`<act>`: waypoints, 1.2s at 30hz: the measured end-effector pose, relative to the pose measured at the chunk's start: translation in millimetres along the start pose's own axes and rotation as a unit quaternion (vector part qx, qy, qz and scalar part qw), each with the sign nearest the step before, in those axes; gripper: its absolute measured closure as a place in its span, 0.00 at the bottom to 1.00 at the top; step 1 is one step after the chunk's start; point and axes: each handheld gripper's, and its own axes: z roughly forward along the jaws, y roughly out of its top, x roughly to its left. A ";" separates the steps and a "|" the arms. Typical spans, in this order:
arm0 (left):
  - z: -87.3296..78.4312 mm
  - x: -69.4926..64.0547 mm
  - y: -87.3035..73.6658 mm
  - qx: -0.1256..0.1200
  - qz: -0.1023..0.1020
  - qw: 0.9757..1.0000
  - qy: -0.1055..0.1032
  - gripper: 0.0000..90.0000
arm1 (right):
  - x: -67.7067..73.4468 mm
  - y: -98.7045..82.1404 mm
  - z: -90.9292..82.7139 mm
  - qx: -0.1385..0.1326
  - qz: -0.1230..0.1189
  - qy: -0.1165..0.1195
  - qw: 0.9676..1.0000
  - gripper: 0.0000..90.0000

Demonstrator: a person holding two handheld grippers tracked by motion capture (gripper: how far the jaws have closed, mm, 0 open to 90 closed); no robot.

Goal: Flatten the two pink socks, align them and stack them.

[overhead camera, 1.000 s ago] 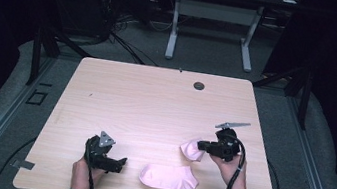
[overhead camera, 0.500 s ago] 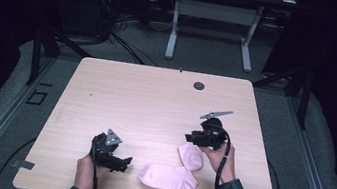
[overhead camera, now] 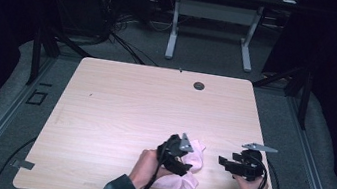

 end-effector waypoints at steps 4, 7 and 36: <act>26.5 -9.8 17.9 0.050 0.016 0.998 -0.018 0.53 | -7.2 -11.8 -4.0 0.001 0.011 -0.003 1.000 0.32; 41.9 -13.7 21.2 0.077 0.022 0.997 -0.008 0.58 | -8.4 -16.9 -4.8 0.002 0.017 -0.001 1.000 0.32; -31.6 63.9 -5.5 -0.108 -0.178 0.977 -0.050 0.96 | 43.9 23.3 47.8 0.035 -0.058 0.041 0.997 0.46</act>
